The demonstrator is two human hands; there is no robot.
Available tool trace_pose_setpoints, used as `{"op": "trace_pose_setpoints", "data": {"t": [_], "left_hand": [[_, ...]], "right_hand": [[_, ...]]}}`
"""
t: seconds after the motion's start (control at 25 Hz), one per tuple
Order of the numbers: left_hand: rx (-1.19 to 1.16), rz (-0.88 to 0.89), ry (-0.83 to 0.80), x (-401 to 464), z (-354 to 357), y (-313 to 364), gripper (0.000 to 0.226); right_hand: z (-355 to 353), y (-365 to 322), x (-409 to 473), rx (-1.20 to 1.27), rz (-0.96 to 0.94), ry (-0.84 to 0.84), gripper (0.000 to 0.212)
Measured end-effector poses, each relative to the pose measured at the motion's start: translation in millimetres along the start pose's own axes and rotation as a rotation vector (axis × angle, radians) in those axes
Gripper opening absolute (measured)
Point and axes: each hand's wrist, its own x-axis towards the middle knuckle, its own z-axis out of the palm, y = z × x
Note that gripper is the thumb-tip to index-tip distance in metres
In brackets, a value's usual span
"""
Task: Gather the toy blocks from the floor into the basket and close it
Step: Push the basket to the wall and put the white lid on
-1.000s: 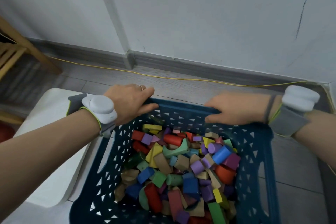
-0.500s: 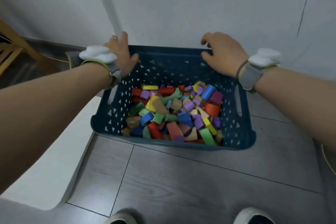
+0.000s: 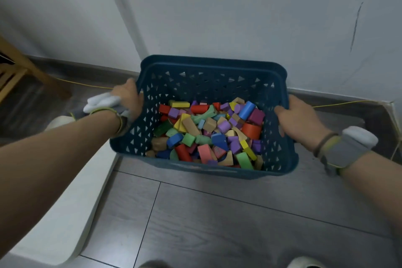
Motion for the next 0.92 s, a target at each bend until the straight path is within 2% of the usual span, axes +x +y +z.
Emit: {"op": "trace_pose_setpoints", "data": {"t": [0.16,0.24,0.32,0.44,0.52,0.56,0.6,0.64,0.68,0.72,0.76,0.84,0.92], "left_hand": [[-0.147,-0.105,-0.036,49,-22,5,0.026],[-0.103,-0.110,-0.062,57,-27,11,0.017],[-0.041,-0.110,-0.022,58,-27,13,0.008],[-0.072,-0.094,0.121,49,-19,4,0.027],[-0.221,-0.153,0.172,38,-13,-13,0.039],[-0.328,-0.221,0.175,33,-7,-21,0.044],[-0.466,-0.324,0.171,26,-2,-38,0.048],[-0.629,-0.447,0.138,19,4,-56,0.052],[-0.763,-0.559,0.106,11,12,-77,0.056],[-0.800,-0.635,0.043,-2,21,-97,0.056],[-0.743,-0.632,-0.012,-14,30,-114,0.054],[-0.352,-0.502,-0.167,-45,50,-147,0.060],[0.010,-0.298,-0.289,-71,76,-153,0.087]], "right_hand": [[7,-16,31,0.003,0.032,0.054,0.024],[12,-26,38,0.007,0.027,0.060,0.026],[16,-29,41,-0.015,0.021,0.062,0.028],[9,-33,36,-0.136,0.017,0.019,0.036],[2,-44,24,-0.288,-0.148,0.243,0.042],[-1,-53,14,-0.321,-0.298,0.394,0.041],[5,-70,1,-0.285,-0.469,0.464,0.037],[16,-90,-15,-0.202,-0.598,0.422,0.032],[31,-109,-30,-0.106,-0.680,0.292,0.027],[51,-125,-45,-0.043,-0.739,0.144,0.021],[74,-137,-58,-0.028,-0.803,0.024,0.017],[120,-160,-84,-0.105,-0.967,-0.092,0.014],[147,-175,-90,-0.267,-1.089,0.004,0.019]]}}
